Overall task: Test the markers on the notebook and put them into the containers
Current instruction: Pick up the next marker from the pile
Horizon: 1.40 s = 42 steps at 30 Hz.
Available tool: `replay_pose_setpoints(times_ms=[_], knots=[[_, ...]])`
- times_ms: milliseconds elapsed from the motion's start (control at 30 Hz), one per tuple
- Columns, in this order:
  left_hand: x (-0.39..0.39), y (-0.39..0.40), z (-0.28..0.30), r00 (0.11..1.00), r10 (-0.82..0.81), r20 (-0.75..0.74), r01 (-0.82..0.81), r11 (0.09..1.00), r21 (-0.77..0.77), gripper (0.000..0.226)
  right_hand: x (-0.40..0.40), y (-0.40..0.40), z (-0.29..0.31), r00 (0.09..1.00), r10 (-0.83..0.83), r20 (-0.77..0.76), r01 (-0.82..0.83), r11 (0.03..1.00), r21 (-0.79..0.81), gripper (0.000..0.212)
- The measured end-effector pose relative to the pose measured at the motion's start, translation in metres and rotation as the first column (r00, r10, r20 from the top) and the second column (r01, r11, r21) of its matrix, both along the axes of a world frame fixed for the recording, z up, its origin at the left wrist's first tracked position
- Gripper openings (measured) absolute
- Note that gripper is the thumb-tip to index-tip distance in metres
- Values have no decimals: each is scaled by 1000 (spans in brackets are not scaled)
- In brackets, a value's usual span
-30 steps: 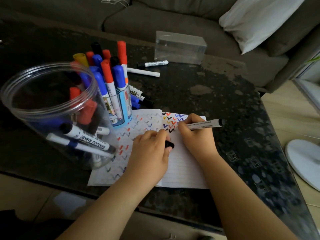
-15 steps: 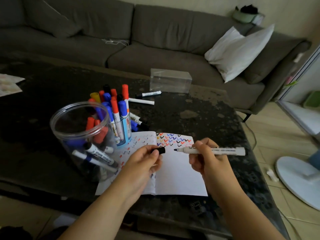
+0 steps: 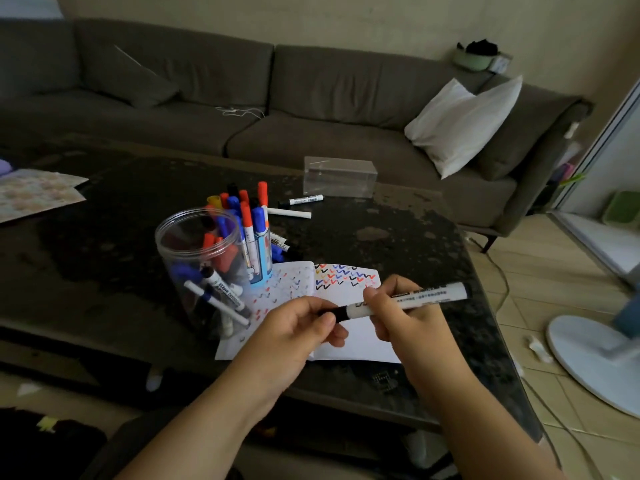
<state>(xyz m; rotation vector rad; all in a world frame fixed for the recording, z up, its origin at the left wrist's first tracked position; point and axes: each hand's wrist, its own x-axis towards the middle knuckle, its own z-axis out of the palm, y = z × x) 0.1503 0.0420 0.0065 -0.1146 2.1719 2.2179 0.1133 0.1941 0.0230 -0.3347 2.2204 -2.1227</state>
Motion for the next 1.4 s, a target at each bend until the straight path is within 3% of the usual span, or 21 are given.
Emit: replay_pose_setpoints(times_ms=[100, 200, 300, 367, 433, 567, 667, 733, 867, 1033, 1167, 1233, 1400], knots=[[10, -7, 11, 989, -139, -57, 111, 931, -348, 15, 7, 1, 8, 1000, 10, -15, -10, 1000, 21, 28], [17, -10, 21, 971, -197, -139, 111, 877, -467, 16, 13, -5, 11, 1000, -18, -2, 18, 999, -49, 30], [18, -10, 26, 964, -170, -205, 52, 876, -480, 17, 17, -17, 11, 998, -49, 42, 56, 977, -204, 44], [20, -11, 28, 965, -145, -217, 20, 871, -490, 15, 17, -22, 12, 998, -37, 41, 45, 976, -213, 48], [22, -13, 26, 967, -133, -219, 6, 867, -498, 15, 17, -24, 14, 999, -20, 42, 26, 986, -167, 49], [22, -19, 22, 979, -90, -183, -17, 859, -511, 13, 15, -27, 17, 999, 15, 49, -14, 1000, -15, 29], [22, -33, 18, 986, -8, -167, -80, 855, -513, 12, 13, -29, 21, 996, 46, 73, -54, 992, 111, 44], [22, -45, 12, 985, 50, -167, -129, 855, -503, 13, 8, -30, 23, 996, -26, 83, 14, 990, 137, 43], [26, -71, 1, 975, 138, -174, -210, 823, -528, 16, -2, -45, 33, 1000, -1, 12, -2, 972, 235, 26], [28, -98, 3, 893, 328, -307, -445, 738, -507, 17, -19, -79, 64, 969, 34, -245, 21, 976, 217, 11], [24, -112, 7, 873, 380, -305, -487, 686, -541, 13, -37, -116, 81, 910, 176, -375, -10, 915, 404, 9], [22, -115, 7, 874, 387, -293, -486, 674, -556, 13, -44, -136, 80, 897, 269, -350, -55, 856, 515, 8], [23, -121, 5, 878, 395, -270, -476, 676, -562, 16, -56, -169, 60, 881, 423, -211, -115, 624, 773, 28]])
